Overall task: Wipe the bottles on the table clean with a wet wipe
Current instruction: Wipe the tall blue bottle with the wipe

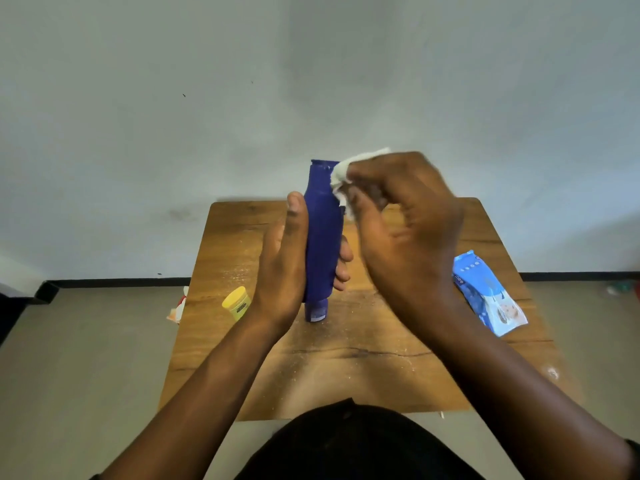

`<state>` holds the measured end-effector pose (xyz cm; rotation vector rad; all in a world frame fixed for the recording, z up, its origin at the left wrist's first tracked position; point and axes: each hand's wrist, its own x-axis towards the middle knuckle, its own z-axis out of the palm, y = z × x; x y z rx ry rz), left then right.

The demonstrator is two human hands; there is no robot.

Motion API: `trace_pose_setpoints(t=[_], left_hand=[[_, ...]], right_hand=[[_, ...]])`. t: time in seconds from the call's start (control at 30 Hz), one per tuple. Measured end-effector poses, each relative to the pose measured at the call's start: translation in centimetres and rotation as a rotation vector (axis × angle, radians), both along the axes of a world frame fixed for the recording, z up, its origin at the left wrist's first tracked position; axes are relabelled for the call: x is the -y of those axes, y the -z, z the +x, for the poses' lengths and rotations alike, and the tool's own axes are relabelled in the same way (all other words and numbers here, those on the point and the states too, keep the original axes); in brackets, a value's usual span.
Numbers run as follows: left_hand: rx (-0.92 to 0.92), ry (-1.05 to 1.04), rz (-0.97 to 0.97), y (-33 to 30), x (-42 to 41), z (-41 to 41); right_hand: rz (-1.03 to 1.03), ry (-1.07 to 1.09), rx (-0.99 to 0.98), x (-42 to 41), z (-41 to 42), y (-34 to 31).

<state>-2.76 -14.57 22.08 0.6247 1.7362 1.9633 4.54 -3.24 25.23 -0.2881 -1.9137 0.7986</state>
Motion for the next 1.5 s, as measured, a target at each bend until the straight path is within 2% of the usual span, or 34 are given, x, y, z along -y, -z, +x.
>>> trace_pose_setpoints(t=[0.1, 0.17, 0.3, 0.37, 0.5, 0.7, 0.87, 0.97, 1.1, 1.17, 1.33, 1.5], left_hand=[[-0.16, 0.022, -0.018, 1.1, 0.9, -0.6], [-0.251, 0.031, -0.032, 2.0, 1.4, -1.0], [-0.362, 0.034, -0.054, 2.7, 1.8, -1.1], [-0.379, 0.024, -0.051, 2.6, 1.7, -1.2], [-0.369, 0.043, -0.073, 2.4, 1.9, -0.9], [-0.375, 0.027, -0.068, 2.6, 1.9, -0.4], [-0.408, 0.059, -0.107, 2.6, 2.1, -0.7], [-0.399, 0.076, -0.119, 2.8, 2.3, -0.7], [-0.432, 0.039, -0.135, 3.1, 2.3, -0.8], [-0.462, 0.024, -0.146, 3.2, 2.2, -0.9], [-0.545, -0.003, -0.194, 3.0, 2.1, -1.2], [-0.569, -0.04, -0.217, 3.0, 2.2, -1.3]], right_hand=[[-0.307, -0.114, -0.035, -2.0, 0.9, -2.1], [-0.354, -0.22, 0.003, -2.9, 1.4, -3.0], [-0.061, -0.414, 0.254, -3.1, 1.8, -2.8], [0.1, -0.432, 0.377, -2.9, 2.0, -2.0], [0.332, -0.33, 0.3, -2.7, 2.2, -1.0], [0.364, -0.193, 0.166, -2.9, 2.8, -1.0], [0.207, -0.246, 0.249, -2.9, 2.9, -1.0], [0.307, -0.326, 0.296, -2.9, 3.0, -1.1], [0.444, -0.169, 0.302, -2.7, 2.6, -0.9], [0.432, -0.138, 0.276, -2.8, 2.6, -0.7], [0.407, -0.286, 0.295, -3.1, 2.3, -0.5], [0.465, -0.136, 0.258, -3.0, 2.3, -0.6]])
